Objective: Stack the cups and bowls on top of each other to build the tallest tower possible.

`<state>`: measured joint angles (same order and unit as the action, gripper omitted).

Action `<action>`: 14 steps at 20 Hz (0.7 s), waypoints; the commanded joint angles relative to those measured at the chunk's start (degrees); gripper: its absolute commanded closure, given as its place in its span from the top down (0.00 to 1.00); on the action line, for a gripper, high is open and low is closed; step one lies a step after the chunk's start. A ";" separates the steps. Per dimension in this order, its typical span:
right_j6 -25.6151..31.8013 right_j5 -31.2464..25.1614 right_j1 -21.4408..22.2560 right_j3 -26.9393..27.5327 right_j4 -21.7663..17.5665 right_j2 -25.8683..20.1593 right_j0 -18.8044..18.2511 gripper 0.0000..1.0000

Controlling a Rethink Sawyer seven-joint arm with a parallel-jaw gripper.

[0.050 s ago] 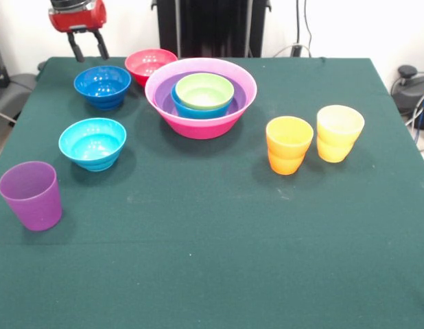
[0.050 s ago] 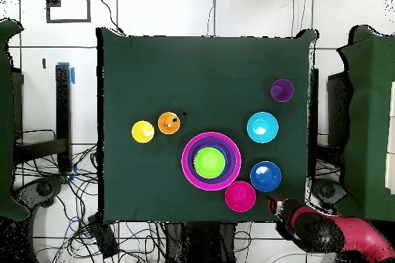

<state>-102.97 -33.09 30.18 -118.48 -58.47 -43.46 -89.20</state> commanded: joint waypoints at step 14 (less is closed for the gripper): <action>15.39 -0.46 -6.79 8.79 -5.63 2.28 5.08 1.00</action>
<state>-100.16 -33.11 27.82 -116.04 -58.46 -43.34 -88.43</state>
